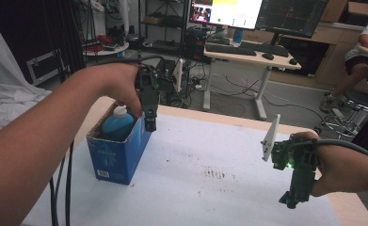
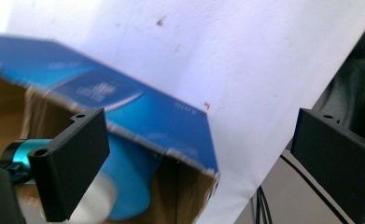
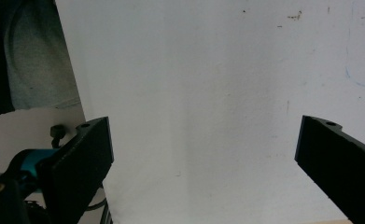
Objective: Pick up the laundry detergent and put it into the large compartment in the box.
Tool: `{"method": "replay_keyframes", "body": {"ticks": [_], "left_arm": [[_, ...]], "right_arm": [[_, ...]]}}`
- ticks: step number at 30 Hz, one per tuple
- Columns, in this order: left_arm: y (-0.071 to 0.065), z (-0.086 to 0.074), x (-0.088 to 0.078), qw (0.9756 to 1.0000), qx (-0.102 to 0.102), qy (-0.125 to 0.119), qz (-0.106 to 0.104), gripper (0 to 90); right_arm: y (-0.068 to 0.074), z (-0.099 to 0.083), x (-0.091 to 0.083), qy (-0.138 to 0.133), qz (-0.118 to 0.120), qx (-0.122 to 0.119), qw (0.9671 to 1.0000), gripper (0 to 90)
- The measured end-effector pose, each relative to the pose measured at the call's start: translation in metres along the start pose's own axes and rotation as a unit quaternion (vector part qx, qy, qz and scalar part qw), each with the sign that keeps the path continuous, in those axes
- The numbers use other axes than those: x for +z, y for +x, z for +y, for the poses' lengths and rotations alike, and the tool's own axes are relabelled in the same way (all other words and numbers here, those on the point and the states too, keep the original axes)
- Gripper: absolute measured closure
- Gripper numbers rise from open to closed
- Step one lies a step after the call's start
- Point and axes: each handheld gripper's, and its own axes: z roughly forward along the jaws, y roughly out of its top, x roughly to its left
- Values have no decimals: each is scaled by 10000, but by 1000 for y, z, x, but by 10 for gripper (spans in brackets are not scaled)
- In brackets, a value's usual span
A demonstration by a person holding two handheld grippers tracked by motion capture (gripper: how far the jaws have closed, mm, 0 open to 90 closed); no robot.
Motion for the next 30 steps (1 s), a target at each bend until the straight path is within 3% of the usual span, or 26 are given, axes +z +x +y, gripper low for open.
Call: {"method": "replay_keyframes", "body": {"ticks": [3, 8, 12, 21, 30], "left_arm": [[-6, 9, 9, 9997, 237, 10, 27, 44], [-18, 23, 26, 9981, 572, 95, -197, 44], [-27, 31, 36, 9960, 842, 207, -208, 44], [-37, 38, 45, 9942, 1038, 167, -245, 44], [-38, 42, 43, 9941, 1026, 176, -291, 44]], "right_arm": [[0, 1, 0, 10, 6, -6, 10000, 34], [-1, 3, 2, 17, 25, -12, 10000, 34], [-2, 6, 3, 20, 29, -47, 10000, 34], [-2, 12, 6, 22, 54, -83, 9999, 34], [-7, 10, 3, -43, 1, -51, 10000, 34]]}}
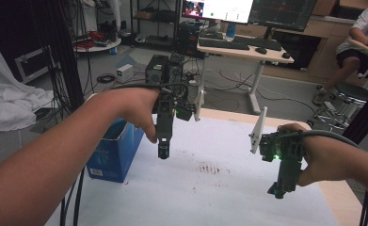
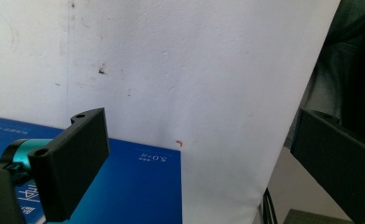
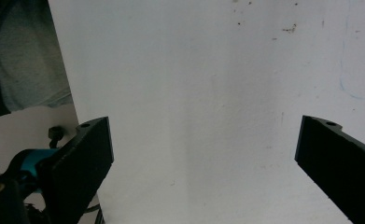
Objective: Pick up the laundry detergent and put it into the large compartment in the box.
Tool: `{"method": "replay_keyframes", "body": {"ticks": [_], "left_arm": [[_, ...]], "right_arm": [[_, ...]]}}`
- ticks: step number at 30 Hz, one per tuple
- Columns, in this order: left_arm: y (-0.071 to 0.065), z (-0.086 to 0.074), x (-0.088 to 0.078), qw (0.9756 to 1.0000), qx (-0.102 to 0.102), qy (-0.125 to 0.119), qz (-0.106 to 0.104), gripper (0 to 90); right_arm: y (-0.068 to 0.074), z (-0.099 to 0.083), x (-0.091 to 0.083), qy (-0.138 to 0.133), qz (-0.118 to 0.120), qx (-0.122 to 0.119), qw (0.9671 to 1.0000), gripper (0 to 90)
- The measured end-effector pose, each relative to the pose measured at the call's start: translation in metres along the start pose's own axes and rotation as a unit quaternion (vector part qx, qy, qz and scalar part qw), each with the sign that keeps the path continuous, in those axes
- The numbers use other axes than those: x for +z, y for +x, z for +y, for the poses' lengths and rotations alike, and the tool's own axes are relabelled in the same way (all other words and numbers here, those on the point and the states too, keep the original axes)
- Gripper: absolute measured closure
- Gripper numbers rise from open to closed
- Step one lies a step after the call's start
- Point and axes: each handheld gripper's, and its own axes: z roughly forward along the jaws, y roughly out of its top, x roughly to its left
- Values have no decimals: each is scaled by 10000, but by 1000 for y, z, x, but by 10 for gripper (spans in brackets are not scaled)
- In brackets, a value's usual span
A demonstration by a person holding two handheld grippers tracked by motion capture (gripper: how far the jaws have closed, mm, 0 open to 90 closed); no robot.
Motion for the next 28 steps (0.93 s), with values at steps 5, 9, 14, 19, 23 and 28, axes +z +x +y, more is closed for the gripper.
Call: {"method": "replay_keyframes", "body": {"ticks": [5, 9, 14, 19, 23, 28], "left_arm": [[1, 1, 0, 10000, 19, 17, -4, 44], [0, 2, 1, 10000, 42, 12, -8, 44], [2, 1, 0, 10000, 32, -7, 2, 44], [2, 0, -1, 10000, 5, -19, 7, 44], [0, 0, -1, 10000, 59, -7, 4, 44], [-1, 1, -2, 10000, 57, -48, 10, 44]], "right_arm": [[-2, 1, -1, -8, 14, 4, 10000, 34], [-2, 2, 0, 10, 5, -15, 10000, 34], [-4, 2, -1, -48, 11, 1, 10000, 34], [-4, 1, 1, -16, 12, -2, 10000, 34], [-3, 2, 0, -23, 10, 5, 10000, 34], [-2, 4, 0, -73, 57, -18, 10000, 34]]}}
